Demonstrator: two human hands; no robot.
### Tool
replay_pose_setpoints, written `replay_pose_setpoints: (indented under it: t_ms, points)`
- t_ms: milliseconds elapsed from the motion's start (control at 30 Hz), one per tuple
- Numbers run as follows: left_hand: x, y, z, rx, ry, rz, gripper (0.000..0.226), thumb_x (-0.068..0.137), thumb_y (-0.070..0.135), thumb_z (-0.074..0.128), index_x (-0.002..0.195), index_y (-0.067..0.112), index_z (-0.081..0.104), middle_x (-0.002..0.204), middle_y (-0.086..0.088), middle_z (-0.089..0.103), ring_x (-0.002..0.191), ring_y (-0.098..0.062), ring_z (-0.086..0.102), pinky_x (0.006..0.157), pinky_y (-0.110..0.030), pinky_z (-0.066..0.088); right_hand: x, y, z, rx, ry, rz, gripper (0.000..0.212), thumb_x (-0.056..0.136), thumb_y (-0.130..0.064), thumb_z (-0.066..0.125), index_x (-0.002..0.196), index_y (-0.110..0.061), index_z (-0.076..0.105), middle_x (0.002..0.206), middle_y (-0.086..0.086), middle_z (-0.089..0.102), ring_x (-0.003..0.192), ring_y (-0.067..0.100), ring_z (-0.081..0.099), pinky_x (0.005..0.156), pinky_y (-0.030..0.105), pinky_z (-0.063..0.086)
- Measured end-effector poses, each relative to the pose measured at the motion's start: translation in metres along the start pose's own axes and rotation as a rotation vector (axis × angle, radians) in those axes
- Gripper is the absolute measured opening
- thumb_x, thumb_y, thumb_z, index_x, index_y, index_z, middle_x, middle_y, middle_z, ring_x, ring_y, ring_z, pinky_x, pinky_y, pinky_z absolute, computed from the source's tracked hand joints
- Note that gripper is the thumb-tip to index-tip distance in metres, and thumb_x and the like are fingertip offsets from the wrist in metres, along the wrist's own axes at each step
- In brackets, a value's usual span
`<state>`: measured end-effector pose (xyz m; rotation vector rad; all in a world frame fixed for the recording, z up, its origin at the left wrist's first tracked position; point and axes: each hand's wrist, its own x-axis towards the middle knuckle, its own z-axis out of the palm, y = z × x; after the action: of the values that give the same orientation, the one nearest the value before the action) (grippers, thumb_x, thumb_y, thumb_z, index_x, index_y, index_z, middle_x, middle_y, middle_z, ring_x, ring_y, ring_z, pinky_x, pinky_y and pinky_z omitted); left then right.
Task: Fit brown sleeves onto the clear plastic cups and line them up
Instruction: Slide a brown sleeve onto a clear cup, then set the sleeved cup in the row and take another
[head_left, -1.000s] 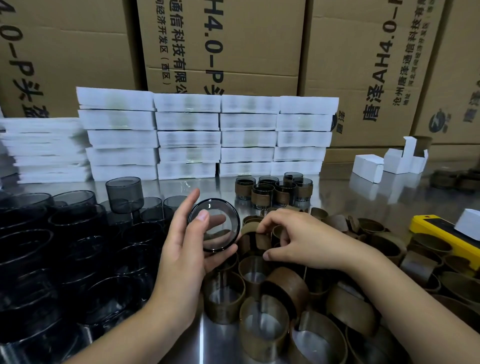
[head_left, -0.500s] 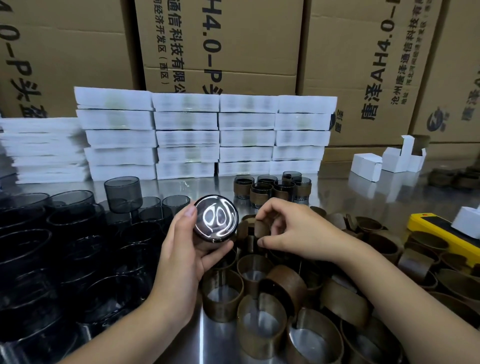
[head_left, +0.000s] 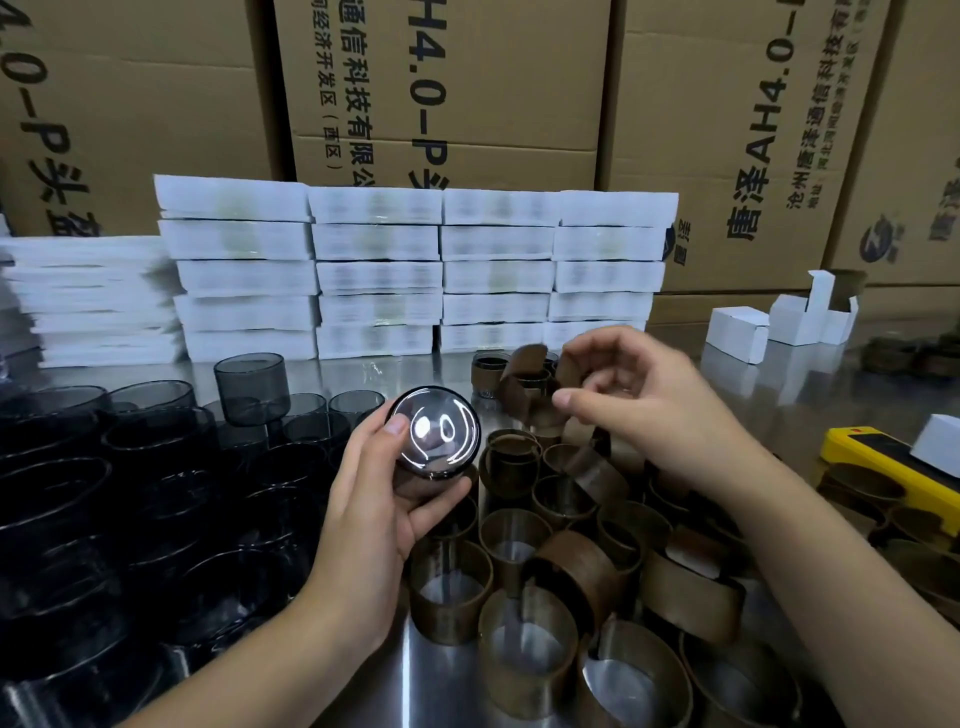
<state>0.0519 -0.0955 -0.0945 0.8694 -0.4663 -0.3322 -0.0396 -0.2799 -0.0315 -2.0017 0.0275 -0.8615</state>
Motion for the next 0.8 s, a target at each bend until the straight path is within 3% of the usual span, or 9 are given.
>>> replay_pose_setpoints:
  t_ms: [100, 200, 333, 400, 500, 600, 667, 800]
  points:
    - [0.000, 0.000, 0.001, -0.001, 0.002, -0.006, 0.051, 0.073, 0.042, 0.058, 0.117, 0.019, 0.062, 0.107, -0.014, 0.071, 0.108, -0.042, 0.063, 0.065, -0.029, 0.058, -0.013, -0.017, 0.006, 0.153, 0.081, -0.110, 0.033, 0.074, -0.008, 0.078, 0.096, -0.027, 0.062, 0.072, -0.013, 0.063, 0.063, 0.004, 0.056, 0.061, 0.013, 0.048]
    - [-0.002, 0.001, 0.003, 0.008, -0.002, -0.022, 0.058, 0.073, 0.044, 0.056, 0.124, 0.016, 0.059, 0.117, -0.019, 0.067, 0.112, -0.044, 0.060, 0.071, -0.033, 0.060, -0.025, -0.025, 0.022, 0.174, 0.033, -0.154, 0.035, 0.072, -0.012, 0.077, 0.099, -0.029, 0.063, 0.073, -0.015, 0.063, 0.066, 0.004, 0.057, 0.063, 0.015, 0.048]
    - [-0.003, 0.004, 0.007, 0.016, -0.010, -0.044, 0.064, 0.074, 0.052, 0.052, 0.125, 0.016, 0.060, 0.116, -0.015, 0.069, 0.110, -0.034, 0.065, 0.079, -0.035, 0.059, -0.029, -0.022, 0.033, 0.027, 0.040, -0.186, 0.040, 0.074, -0.012, 0.079, 0.105, -0.033, 0.063, 0.085, -0.005, 0.062, 0.076, 0.008, 0.061, 0.073, 0.022, 0.050]
    - [-0.004, 0.006, 0.009, 0.016, -0.014, -0.065, 0.063, 0.076, 0.052, 0.058, 0.126, 0.015, 0.060, 0.117, -0.013, 0.069, 0.109, -0.030, 0.066, 0.082, -0.035, 0.058, -0.030, -0.021, 0.035, -0.115, 0.071, -0.296, 0.038, 0.075, -0.017, 0.076, 0.107, -0.033, 0.061, 0.093, -0.009, 0.061, 0.084, 0.008, 0.061, 0.080, 0.019, 0.049]
    - [-0.006, 0.006, 0.011, 0.010, -0.014, -0.090, 0.067, 0.069, 0.055, 0.064, 0.122, 0.015, 0.061, 0.112, -0.010, 0.071, 0.105, -0.026, 0.068, 0.078, -0.033, 0.059, -0.025, -0.014, 0.037, -0.298, 0.113, -0.485, 0.038, 0.076, -0.011, 0.072, 0.111, -0.021, 0.062, 0.100, -0.009, 0.059, 0.093, 0.002, 0.057, 0.084, 0.011, 0.042]
    - [-0.008, 0.006, 0.010, 0.039, -0.045, -0.098, 0.062, 0.076, 0.052, 0.066, 0.126, 0.015, 0.059, 0.117, -0.010, 0.069, 0.110, -0.026, 0.066, 0.083, -0.034, 0.058, -0.014, -0.005, 0.041, -0.433, 0.131, -0.610, 0.037, 0.075, -0.002, 0.072, 0.111, -0.006, 0.065, 0.104, 0.001, 0.058, 0.099, 0.006, 0.054, 0.088, 0.016, 0.043]
    - [-0.008, 0.006, 0.010, 0.066, -0.059, -0.097, 0.065, 0.073, 0.052, 0.056, 0.128, 0.018, 0.058, 0.122, -0.010, 0.067, 0.111, -0.025, 0.065, 0.087, -0.036, 0.057, -0.009, -0.002, 0.040, -0.475, 0.133, -0.643, 0.037, 0.075, 0.002, 0.072, 0.111, -0.004, 0.066, 0.106, 0.007, 0.059, 0.103, 0.010, 0.054, 0.091, 0.019, 0.044]
    - [-0.008, 0.007, 0.008, 0.083, -0.094, -0.093, 0.067, 0.072, 0.054, 0.055, 0.129, 0.019, 0.057, 0.125, -0.012, 0.064, 0.114, -0.028, 0.063, 0.090, -0.036, 0.056, -0.011, -0.005, 0.037, -0.428, 0.139, -0.712, 0.029, 0.080, -0.003, 0.067, 0.108, -0.007, 0.068, 0.110, 0.006, 0.056, 0.104, 0.011, 0.055, 0.091, 0.018, 0.045]
